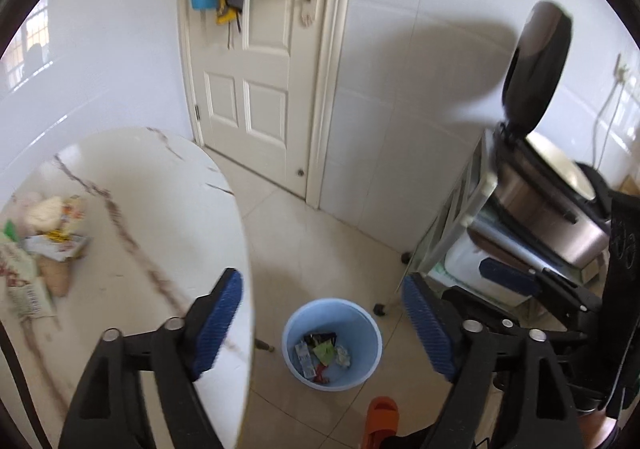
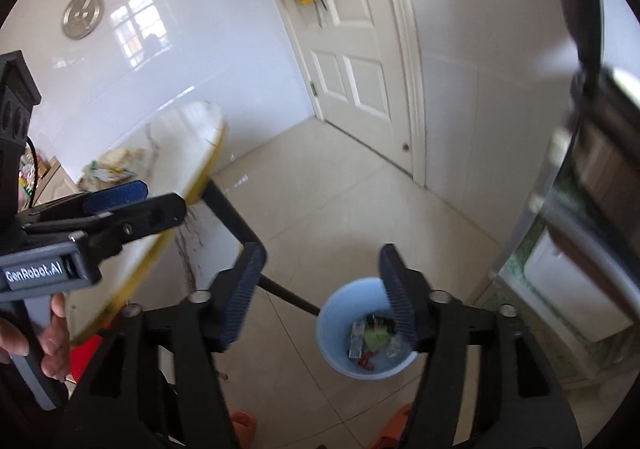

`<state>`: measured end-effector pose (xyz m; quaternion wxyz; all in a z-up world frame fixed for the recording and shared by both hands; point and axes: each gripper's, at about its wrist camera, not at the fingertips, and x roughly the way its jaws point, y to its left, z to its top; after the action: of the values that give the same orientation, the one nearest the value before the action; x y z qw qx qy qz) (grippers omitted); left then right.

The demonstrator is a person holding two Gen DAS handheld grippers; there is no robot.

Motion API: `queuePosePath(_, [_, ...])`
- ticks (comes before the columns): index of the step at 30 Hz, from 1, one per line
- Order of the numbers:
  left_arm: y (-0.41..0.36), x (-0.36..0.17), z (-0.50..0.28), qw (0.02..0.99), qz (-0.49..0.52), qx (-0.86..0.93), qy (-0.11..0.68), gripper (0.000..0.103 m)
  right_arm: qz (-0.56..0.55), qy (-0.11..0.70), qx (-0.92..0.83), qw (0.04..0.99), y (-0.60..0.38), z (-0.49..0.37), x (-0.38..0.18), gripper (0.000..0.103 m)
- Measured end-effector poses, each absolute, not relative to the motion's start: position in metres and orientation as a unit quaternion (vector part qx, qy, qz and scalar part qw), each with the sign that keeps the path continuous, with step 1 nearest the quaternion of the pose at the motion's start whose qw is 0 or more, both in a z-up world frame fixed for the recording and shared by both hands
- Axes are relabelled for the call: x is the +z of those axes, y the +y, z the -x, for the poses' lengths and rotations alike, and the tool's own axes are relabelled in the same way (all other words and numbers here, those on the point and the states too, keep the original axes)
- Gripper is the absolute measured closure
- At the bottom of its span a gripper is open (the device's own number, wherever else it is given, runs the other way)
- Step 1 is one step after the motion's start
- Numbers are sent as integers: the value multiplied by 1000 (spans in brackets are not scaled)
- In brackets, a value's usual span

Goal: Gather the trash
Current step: 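Grasp the clear plastic wrap with the left gripper while the right gripper grasps a white label wrapper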

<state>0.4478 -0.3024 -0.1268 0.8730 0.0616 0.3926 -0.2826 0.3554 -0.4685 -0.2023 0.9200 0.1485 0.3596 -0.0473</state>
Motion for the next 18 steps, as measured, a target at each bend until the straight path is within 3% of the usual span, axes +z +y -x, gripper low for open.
queuePosePath(5, [-235,-100,-410,896,-45,-262,354,6,-106,335,-32,936,-420,-354,-160,24])
queuePosePath(18, [-40,-89,-390,926,6,-133,354,1,-10,338,50,940,-272,-416,-126,19])
